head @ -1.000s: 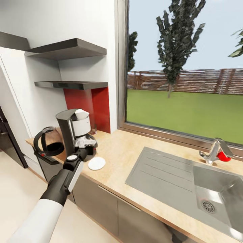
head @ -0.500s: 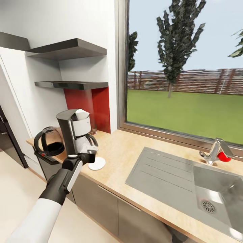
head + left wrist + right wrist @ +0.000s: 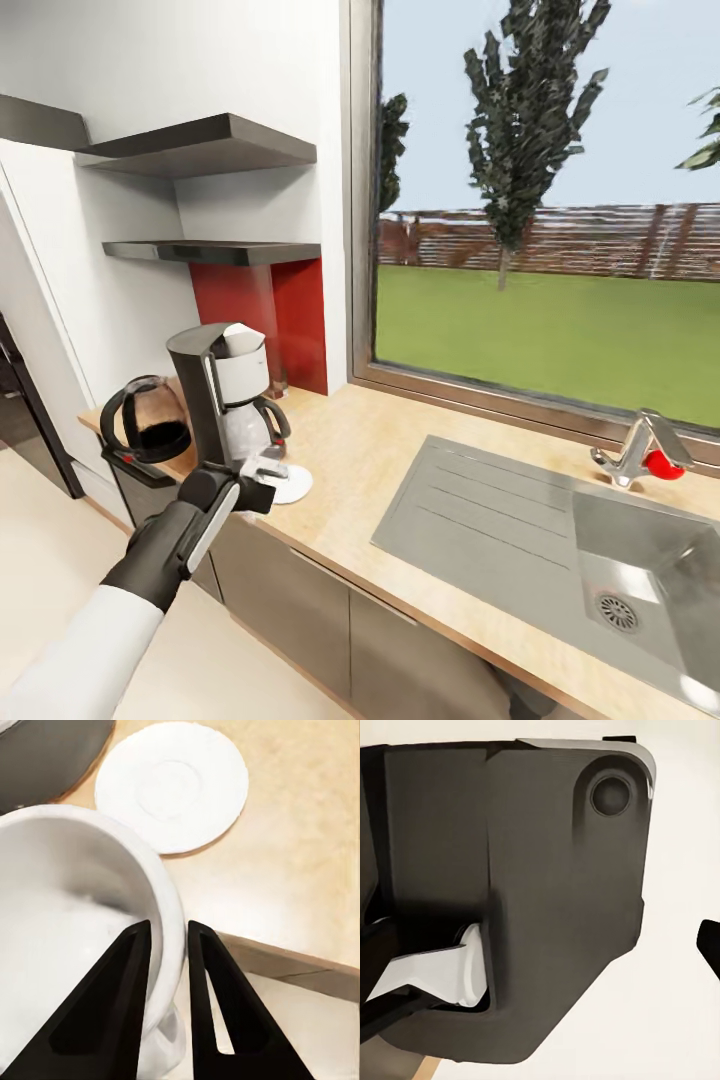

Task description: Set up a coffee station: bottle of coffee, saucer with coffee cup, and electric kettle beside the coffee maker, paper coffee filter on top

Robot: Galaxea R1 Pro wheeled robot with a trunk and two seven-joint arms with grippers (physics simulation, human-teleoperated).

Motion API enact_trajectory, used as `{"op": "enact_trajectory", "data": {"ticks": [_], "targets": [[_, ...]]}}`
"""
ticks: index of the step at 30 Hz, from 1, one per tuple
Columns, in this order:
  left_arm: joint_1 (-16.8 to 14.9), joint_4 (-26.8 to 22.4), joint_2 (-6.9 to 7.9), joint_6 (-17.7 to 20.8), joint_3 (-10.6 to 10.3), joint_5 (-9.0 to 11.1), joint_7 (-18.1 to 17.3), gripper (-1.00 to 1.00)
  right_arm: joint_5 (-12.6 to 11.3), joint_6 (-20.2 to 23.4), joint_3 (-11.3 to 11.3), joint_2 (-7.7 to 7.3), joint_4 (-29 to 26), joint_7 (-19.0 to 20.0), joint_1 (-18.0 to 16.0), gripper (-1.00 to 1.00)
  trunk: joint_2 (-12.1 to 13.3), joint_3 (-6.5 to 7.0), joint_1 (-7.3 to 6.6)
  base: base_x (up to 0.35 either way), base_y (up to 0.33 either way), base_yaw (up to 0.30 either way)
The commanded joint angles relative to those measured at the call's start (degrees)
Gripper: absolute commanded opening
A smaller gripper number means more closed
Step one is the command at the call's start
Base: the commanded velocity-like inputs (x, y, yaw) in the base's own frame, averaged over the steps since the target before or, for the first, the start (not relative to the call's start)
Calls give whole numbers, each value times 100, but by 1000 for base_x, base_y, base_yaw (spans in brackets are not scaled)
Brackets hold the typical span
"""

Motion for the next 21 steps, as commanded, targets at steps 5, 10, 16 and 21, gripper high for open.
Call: {"op": "enact_trajectory", "data": {"ticks": [5, 10, 16, 21], "targets": [[-4, 4, 137, 34, -213, 2, -231, -100, 47, 26, -51, -14, -11, 24, 1, 100, -4, -2, 2, 0, 0, -120], [-11, -48, 199, 34, -205, -11, -234, -100, 47, 26, -49, -7, -11, 19, 1, 100, -4, -2, 2, 0, 0, -107], [-23, -66, 363, 35, -193, -4, -236, -100, 47, 26, -54, -6, -11, 17, 1, 100, -4, -2, 2, 59, 0, -8], [-15, -65, 395, 38, -197, 3, -235, -100, 47, 29, -51, -5, -11, 11, 1, 100, -4, -2, 2, 278, 0, -1]]}}
